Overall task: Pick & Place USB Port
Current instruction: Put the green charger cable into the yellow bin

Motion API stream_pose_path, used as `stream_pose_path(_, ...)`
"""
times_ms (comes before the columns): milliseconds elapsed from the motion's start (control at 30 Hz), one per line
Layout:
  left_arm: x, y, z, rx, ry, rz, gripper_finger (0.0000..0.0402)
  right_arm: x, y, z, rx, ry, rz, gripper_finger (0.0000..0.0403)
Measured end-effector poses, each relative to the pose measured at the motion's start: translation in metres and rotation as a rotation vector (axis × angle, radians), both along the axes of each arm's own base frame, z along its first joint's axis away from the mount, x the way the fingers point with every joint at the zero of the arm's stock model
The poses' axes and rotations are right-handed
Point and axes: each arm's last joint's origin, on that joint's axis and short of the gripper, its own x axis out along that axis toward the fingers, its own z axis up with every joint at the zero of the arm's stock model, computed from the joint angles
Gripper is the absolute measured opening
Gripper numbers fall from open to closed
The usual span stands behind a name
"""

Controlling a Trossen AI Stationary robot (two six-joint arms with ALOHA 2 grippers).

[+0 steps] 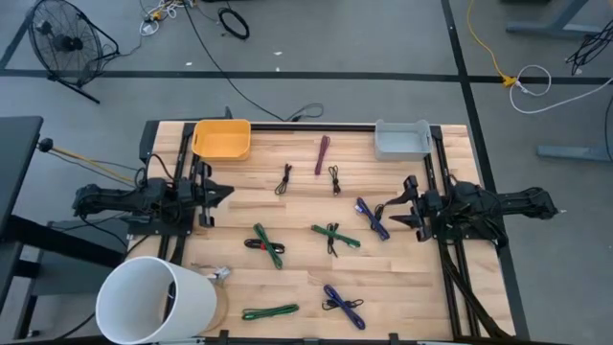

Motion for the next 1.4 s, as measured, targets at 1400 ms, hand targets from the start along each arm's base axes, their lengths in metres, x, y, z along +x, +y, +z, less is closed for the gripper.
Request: stream_pose_path(1400,0.037,-0.003,0.033,-0.010,0.301,-0.009,0.0026,-0.004,-0.012,0.015,0.193,-0.161,-0.377,0.0191)
